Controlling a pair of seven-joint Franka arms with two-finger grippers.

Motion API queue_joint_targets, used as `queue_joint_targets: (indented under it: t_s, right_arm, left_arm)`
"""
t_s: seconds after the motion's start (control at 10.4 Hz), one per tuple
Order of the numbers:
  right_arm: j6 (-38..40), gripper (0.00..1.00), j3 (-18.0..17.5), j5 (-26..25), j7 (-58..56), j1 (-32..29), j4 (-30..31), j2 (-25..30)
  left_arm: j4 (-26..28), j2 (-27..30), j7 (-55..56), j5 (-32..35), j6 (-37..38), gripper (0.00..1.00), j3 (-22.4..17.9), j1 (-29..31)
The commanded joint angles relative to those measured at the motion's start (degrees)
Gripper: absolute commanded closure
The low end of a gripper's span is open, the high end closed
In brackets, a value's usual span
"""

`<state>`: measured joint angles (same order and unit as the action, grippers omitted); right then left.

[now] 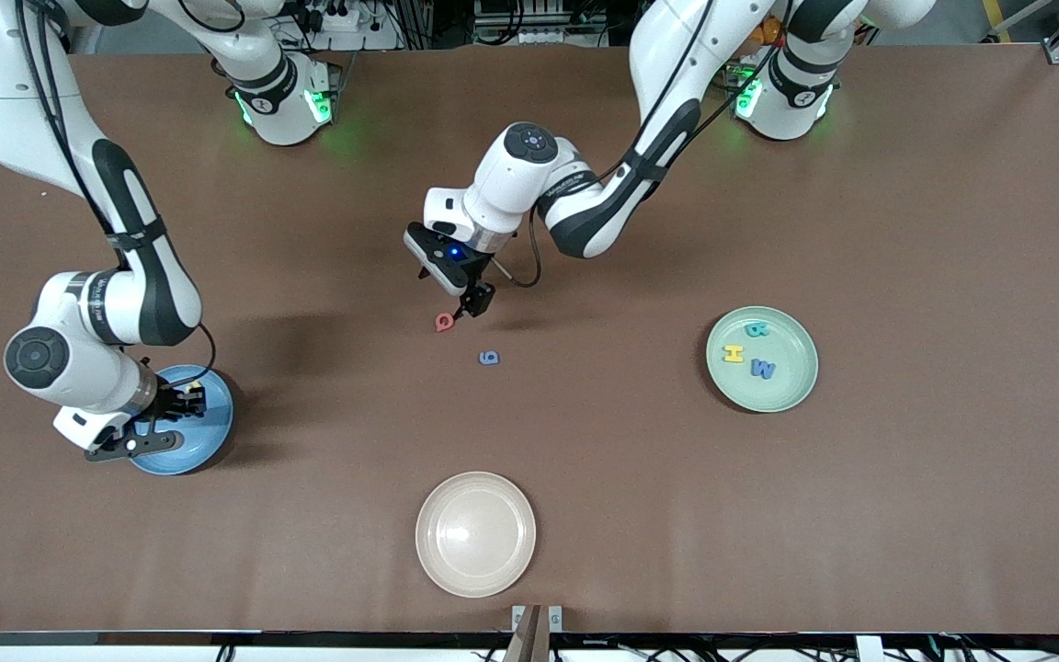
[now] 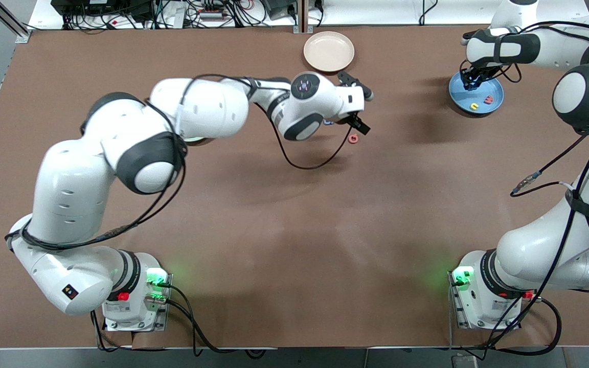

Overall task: Sort upper and lower case letters into plates
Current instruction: 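Release the blue m on the blue plate while the left gripper lowers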

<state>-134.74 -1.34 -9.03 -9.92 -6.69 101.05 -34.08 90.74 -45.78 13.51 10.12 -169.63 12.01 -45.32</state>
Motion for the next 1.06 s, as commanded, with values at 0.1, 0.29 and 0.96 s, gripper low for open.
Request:
queue_joint_targets:
  t_s: [0.1, 0.29, 0.96]
  right_arm:
    - [0.6, 0.0, -0.9, -0.4, 0.1, -1.7, -0.2, 0.7]
    - [0.6, 0.0, -0.9, -0.4, 0.0, -2.1, -0.2, 0.6]
    - [0.4, 0.0, -0.9, -0.5, -0.7, -2.2, -0.2, -0.2]
  left_arm:
    - [-3.1, -5.7, 1.5, 2.2, -8.1, 0.0, -4.8, -4.0]
    - [-5.3, -8.3, 1.6, 2.2, -8.1, 0.0, -6.9, -5.3]
    - [-7.7, -12.8, 1.3, 2.3, -8.2, 0.0, -13.4, -11.4]
